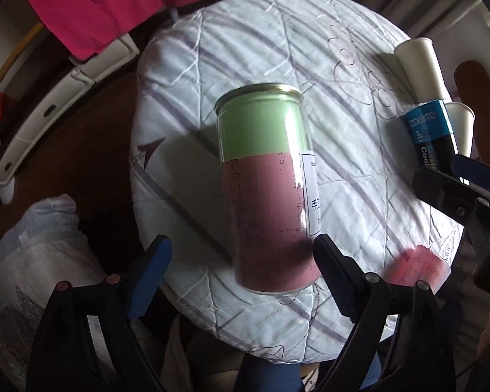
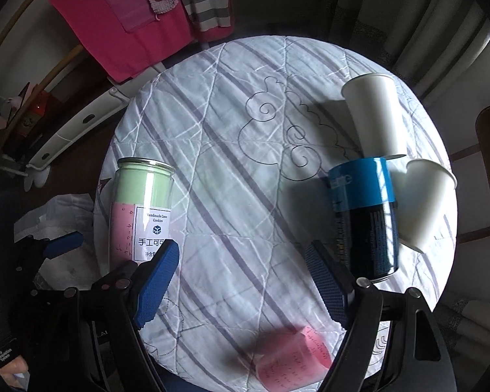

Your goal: Flip cup upright

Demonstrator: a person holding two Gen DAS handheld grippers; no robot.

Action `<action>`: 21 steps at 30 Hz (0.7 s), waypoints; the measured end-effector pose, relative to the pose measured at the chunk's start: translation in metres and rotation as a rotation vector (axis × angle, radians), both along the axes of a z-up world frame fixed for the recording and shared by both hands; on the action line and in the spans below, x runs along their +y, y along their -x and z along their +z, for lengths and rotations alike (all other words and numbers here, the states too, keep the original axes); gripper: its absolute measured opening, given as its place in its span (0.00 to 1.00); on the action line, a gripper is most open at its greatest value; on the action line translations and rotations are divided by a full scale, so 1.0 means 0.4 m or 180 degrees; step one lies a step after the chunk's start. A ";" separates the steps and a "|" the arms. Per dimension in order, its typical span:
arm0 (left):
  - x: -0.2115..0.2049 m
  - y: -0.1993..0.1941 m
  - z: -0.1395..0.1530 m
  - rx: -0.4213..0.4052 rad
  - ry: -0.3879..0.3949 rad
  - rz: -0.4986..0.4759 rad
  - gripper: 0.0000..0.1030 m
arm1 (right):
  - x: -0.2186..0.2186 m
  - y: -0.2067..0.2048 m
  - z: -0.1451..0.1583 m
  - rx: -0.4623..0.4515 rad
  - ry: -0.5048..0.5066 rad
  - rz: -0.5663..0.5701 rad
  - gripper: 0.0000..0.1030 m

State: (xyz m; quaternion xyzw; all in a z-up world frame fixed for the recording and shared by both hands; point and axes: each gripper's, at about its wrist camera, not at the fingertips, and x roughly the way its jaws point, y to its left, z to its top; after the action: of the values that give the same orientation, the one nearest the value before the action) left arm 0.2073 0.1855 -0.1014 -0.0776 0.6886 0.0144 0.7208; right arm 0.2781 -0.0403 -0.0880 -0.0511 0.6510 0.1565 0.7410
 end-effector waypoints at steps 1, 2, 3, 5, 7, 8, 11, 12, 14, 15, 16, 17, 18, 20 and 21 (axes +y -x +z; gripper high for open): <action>-0.012 -0.011 -0.004 -0.0010 0.0030 0.0009 0.87 | 0.012 -0.001 -0.007 0.0028 -0.0022 0.0008 0.79; -0.006 -0.008 -0.004 -0.0075 0.0017 0.0005 0.87 | 0.019 -0.001 -0.013 0.0052 -0.0030 0.0011 0.79; -0.008 -0.021 -0.016 -0.0123 -0.0004 -0.0038 0.86 | 0.026 -0.001 -0.019 0.0071 -0.0024 0.0016 0.79; -0.012 -0.033 -0.025 -0.0178 0.0033 -0.0114 0.84 | 0.035 -0.003 -0.025 0.0072 -0.0002 0.0021 0.79; -0.049 -0.068 -0.053 -0.0224 0.0141 -0.0123 0.82 | 0.030 -0.004 -0.026 0.0072 0.0016 0.0007 0.79; -0.050 -0.073 -0.057 -0.0217 0.0190 -0.0124 0.82 | 0.026 -0.007 -0.027 0.0074 0.0022 -0.0014 0.79; -0.047 -0.093 -0.073 -0.0197 0.0186 -0.0076 0.81 | 0.011 -0.017 -0.029 0.0084 0.0033 -0.0055 0.79; -0.037 -0.096 -0.075 -0.0182 0.0191 -0.0037 0.81 | 0.007 -0.019 -0.028 0.0071 0.0044 -0.0072 0.79; -0.057 -0.084 -0.062 -0.0179 0.0221 -0.0027 0.80 | 0.007 -0.023 -0.030 0.0072 0.0041 -0.0077 0.79; -0.052 -0.083 -0.060 -0.0173 0.0231 -0.0040 0.81 | 0.008 -0.024 -0.029 0.0073 0.0021 -0.0081 0.79; -0.047 -0.079 -0.055 -0.0167 0.0245 -0.0057 0.82 | 0.010 -0.024 -0.028 0.0072 0.0006 -0.0076 0.79; -0.046 -0.070 -0.044 -0.0167 0.0283 -0.0064 0.82 | 0.013 -0.023 -0.027 0.0074 -0.0018 -0.0064 0.79; -0.061 -0.073 -0.041 -0.0162 0.0313 -0.0063 0.83 | 0.014 -0.022 -0.026 0.0084 -0.0041 -0.0062 0.79; -0.079 -0.083 -0.027 -0.0160 0.0365 -0.0052 0.86 | 0.024 -0.025 -0.024 0.0113 -0.0124 -0.0064 0.79; -0.067 -0.080 -0.026 -0.0153 0.0358 -0.0039 0.86 | 0.030 -0.028 -0.024 0.0131 -0.0169 -0.0071 0.79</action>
State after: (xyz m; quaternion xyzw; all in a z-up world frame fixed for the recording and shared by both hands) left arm 0.2393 0.1585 -0.1119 -0.1141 0.6713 -0.0305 0.7317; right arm 0.2891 -0.0282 -0.0977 -0.0209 0.6623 0.1665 0.7302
